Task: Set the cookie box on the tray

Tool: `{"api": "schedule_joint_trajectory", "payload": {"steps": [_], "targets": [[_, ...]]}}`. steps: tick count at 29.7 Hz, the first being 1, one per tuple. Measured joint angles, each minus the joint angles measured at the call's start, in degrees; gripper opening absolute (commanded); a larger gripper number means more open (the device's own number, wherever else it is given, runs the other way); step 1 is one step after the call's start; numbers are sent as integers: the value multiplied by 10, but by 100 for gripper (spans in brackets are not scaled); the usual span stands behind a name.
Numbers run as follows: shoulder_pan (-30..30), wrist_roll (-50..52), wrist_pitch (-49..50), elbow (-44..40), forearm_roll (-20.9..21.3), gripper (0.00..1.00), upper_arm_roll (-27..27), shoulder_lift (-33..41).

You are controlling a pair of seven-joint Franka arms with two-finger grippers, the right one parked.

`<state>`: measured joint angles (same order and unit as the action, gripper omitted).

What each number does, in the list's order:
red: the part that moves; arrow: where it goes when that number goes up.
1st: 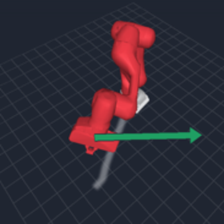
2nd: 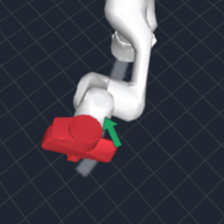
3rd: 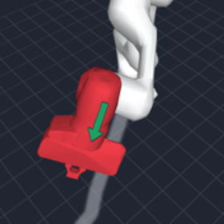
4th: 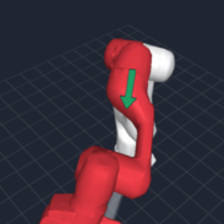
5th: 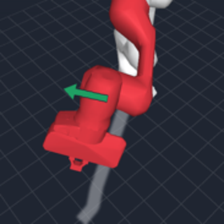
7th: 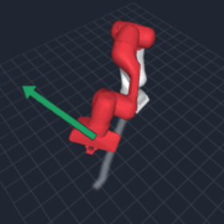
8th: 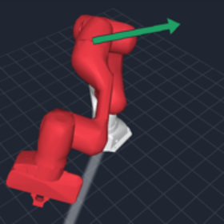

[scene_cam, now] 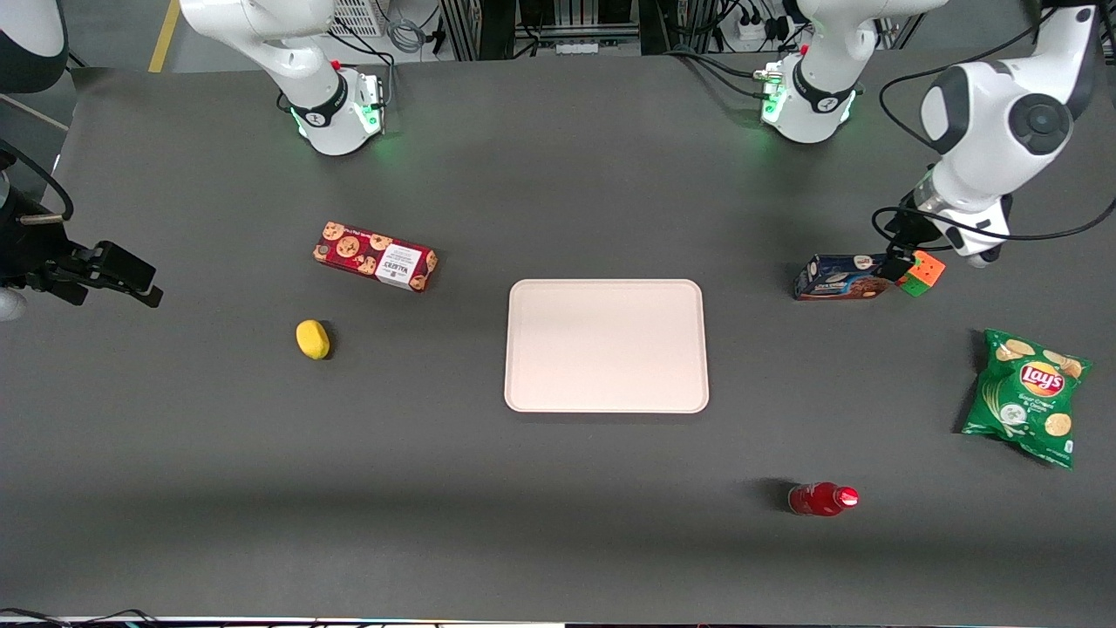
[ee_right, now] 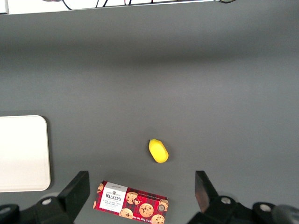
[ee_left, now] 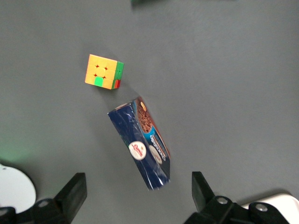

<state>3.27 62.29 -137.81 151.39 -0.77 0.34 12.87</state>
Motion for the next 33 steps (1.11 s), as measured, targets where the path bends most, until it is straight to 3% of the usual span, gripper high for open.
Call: {"api": "schedule_joint_trajectory", "payload": {"steps": [20, 24, 26, 27, 28, 33], "targets": [[-1, 18, -196, 62, 0, 100, 4, -63], [-1, 18, -242, 64, 0, 66, 6, -97], [-1, 19, -258, 63, 0, 39, 9, -113], [-1, 19, -263, 63, 0, 13, 12, -120], [-1, 20, -266, 63, 0, 0, 14, -126], [-1, 27, -271, 61, 0, 0, 20, -132]]}}
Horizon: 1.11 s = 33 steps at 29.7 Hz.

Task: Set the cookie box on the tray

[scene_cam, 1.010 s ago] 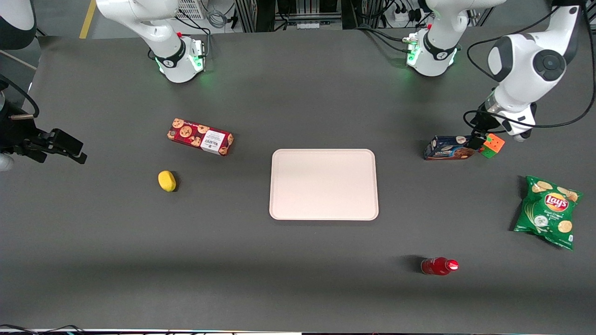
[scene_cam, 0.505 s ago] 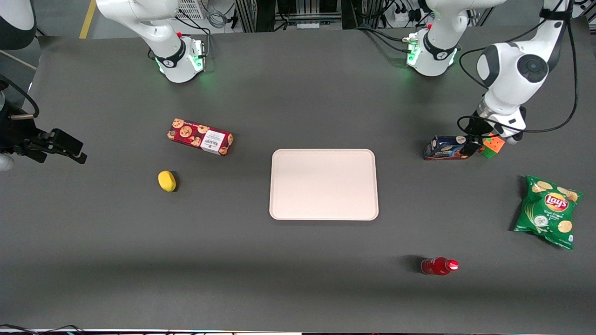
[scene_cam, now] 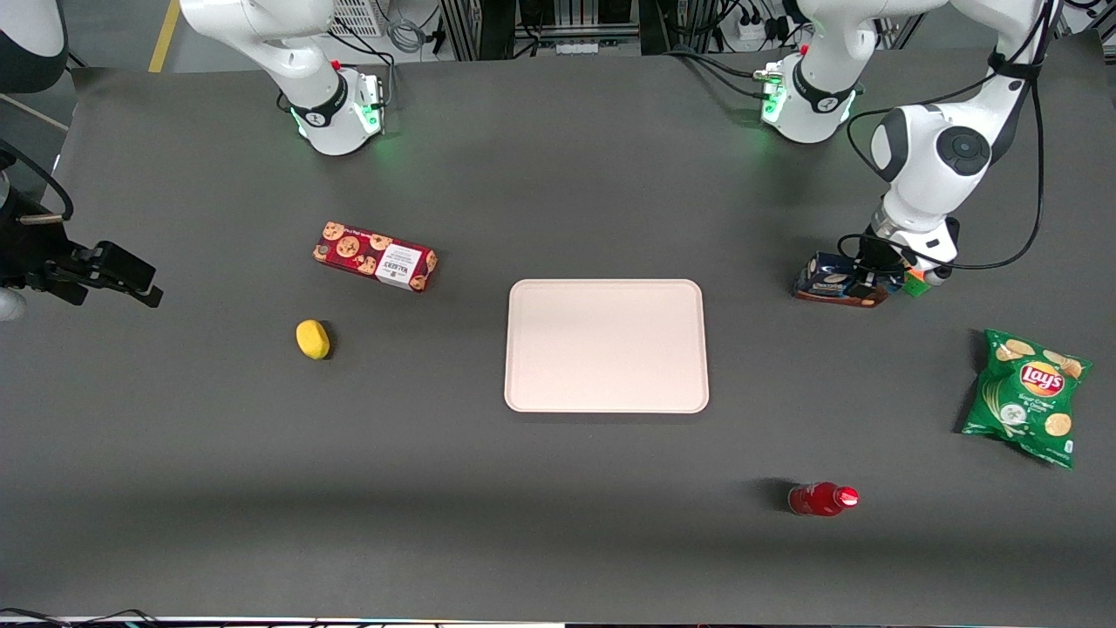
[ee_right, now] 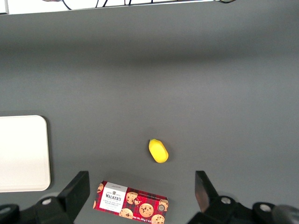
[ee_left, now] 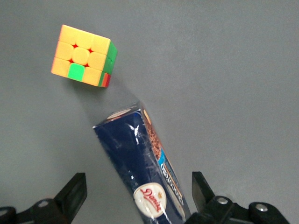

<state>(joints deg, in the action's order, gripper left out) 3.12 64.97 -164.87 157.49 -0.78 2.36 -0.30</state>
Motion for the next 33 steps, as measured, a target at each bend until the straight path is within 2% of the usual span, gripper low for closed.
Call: {"api": "schedule_joint_trajectory", "payload": {"steps": [9, 13, 21, 29, 33], "targets": [[0, 2, 2, -8, 1, 0, 9, 4], [0, 0, 43, -31, 3, 0, 16, 6], [-2, -24, 268, -158, 6, 0, 46, 41], [-5, -85, 535, -352, 17, 0, 89, 70], [-5, -124, 635, -452, 18, 0, 106, 70]]}}
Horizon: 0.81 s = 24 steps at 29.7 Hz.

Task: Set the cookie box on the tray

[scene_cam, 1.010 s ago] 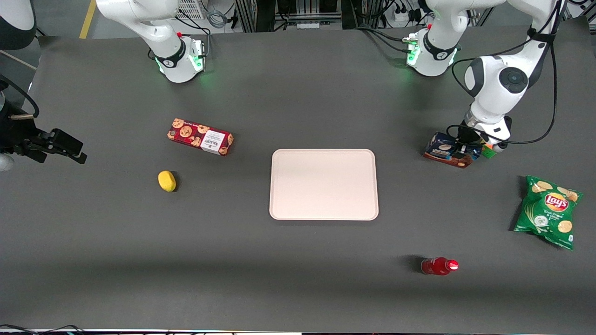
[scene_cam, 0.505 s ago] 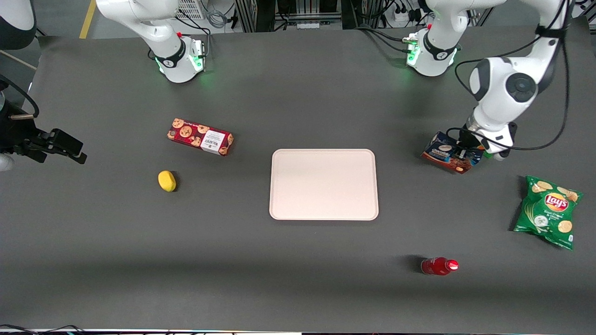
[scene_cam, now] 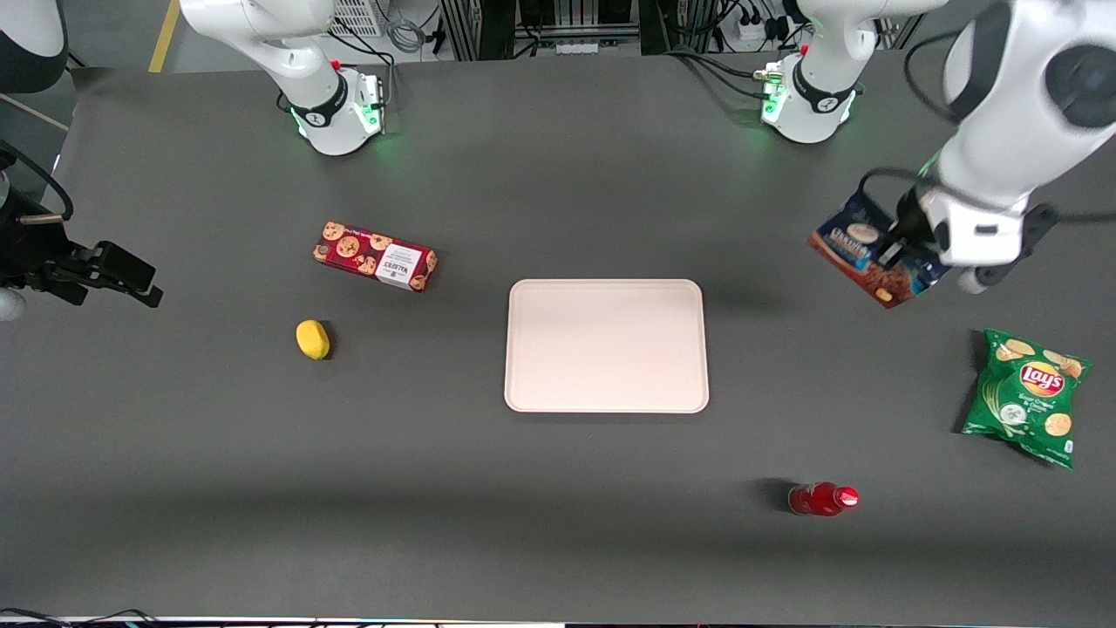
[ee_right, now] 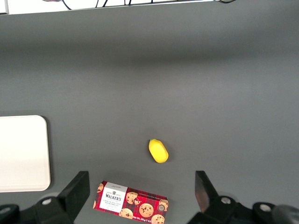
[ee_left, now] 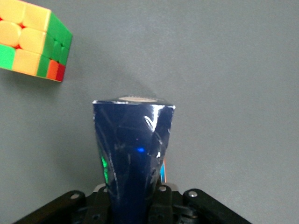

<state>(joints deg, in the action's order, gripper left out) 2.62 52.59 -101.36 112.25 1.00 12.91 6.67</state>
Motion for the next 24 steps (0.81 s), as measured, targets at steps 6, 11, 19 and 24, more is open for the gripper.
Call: {"api": "schedule_joint_trajectory", "payload": {"steps": [6, 11, 19, 24], "targets": [[-1, -63, 93, -131, -1, 0, 35, -6], [-1, -113, 109, -187, -7, 0, 78, -23], [-4, -125, 35, -194, 0, 0, 179, -132], [-8, -125, -35, -190, 54, 0, 216, -237]]}}
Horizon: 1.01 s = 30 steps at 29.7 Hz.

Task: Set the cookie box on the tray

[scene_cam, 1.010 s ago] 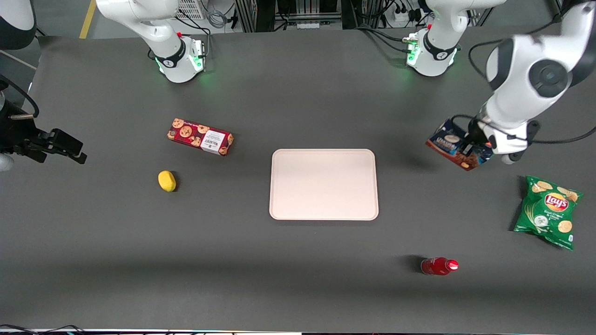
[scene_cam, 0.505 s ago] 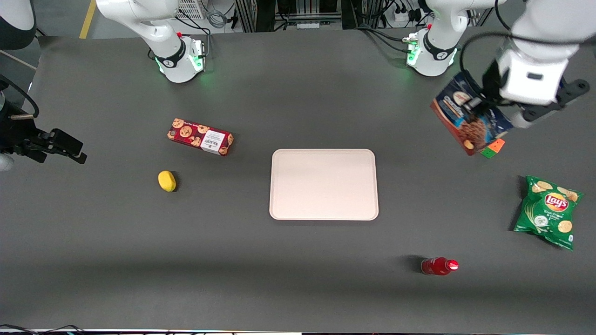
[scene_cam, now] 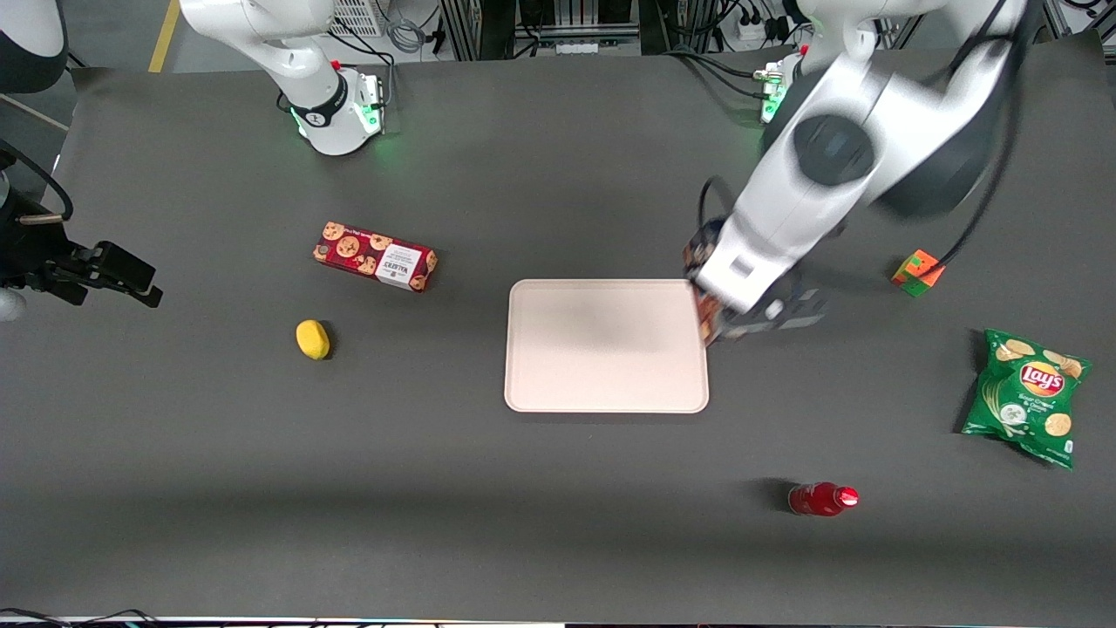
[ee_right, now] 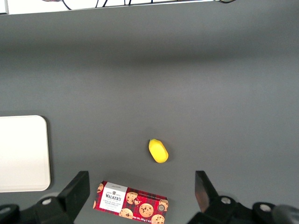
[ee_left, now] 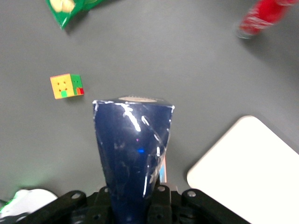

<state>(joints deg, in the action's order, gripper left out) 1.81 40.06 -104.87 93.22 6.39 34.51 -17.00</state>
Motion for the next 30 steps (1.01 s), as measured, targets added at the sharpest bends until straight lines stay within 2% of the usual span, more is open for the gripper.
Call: {"api": "schedule_joint_trajectory", "payload": {"steps": [7, 13, 14, 30], "targets": [[-3, -5, -94, 20, 64, 0, 11, -113], [-3, -9, -175, 67, 97, 0, 11, -146], [-3, -9, -197, 92, 113, 0, 12, -146], [2, -9, -245, 133, 128, 0, 2, -146]]}}
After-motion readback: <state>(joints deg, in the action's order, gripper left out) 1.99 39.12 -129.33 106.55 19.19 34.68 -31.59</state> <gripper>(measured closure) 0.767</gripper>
